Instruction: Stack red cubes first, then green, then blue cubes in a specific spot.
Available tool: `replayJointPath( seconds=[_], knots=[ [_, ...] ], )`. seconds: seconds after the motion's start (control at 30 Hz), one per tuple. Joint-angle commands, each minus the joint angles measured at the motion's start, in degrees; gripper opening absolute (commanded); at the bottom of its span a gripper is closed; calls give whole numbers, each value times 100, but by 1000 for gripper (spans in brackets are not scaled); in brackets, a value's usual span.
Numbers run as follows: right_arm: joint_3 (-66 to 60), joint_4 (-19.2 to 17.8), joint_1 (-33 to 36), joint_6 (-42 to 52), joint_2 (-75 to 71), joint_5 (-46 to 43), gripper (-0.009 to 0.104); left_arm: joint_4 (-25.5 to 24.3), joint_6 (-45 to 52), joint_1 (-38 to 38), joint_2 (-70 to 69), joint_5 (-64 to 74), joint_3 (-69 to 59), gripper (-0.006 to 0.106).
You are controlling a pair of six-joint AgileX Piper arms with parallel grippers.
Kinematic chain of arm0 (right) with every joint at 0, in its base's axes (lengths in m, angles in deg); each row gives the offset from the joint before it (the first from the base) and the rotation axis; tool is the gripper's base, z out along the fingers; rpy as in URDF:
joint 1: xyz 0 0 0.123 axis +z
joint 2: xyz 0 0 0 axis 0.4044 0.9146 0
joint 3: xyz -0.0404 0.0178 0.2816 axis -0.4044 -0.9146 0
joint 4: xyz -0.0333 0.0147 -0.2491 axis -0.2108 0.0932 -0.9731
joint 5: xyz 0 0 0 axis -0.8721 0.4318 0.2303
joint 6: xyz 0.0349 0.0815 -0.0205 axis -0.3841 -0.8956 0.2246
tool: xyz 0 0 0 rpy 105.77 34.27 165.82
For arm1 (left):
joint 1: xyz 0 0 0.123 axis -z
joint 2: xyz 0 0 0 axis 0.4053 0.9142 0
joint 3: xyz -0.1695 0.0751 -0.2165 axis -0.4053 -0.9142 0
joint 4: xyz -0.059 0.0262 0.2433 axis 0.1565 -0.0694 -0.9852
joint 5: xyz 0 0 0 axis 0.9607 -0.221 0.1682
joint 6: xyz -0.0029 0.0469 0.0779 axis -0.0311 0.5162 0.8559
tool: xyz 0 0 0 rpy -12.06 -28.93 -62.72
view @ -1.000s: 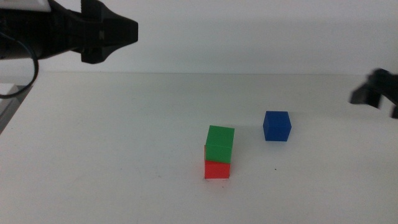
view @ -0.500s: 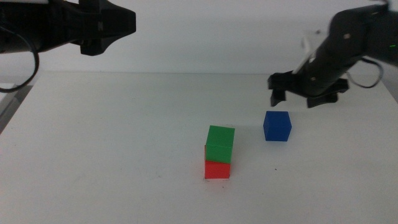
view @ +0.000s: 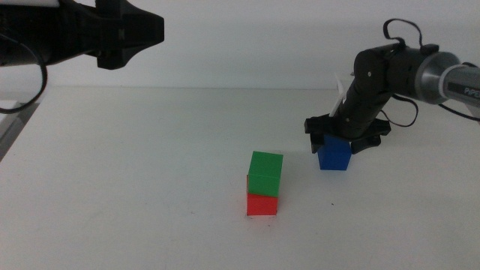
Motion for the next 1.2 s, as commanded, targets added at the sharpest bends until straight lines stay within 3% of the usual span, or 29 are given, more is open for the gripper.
replayJointPath(
  seconds=[0.0, 0.2, 0.47, 0.7, 0.9, 1.17],
  knots=[
    [52, -113, 15, -17, 87, -116, 84, -16, 4, -9, -26, -22, -29, 94],
    [68, -391, 15, -195, 162, -149, 49, -16, 4, -9, -26, -22, -29, 94],
    [216, -816, 89, -790, -491, 602, 10, -137, 4, -9, -26, 223, -29, 94],
    [216, -1024, 949, -1413, -1653, 1391, 11, -206, 4, -9, -26, 575, -38, 94],
    [238, -1548, 2051, -2569, -1916, 1780, 11, -699, 4, -9, -26, 1122, -38, 94],
    [238, -1562, 2473, -3154, -1856, 1729, 11, -990, 18, -9, -26, 1277, -38, 94]
  ],
)
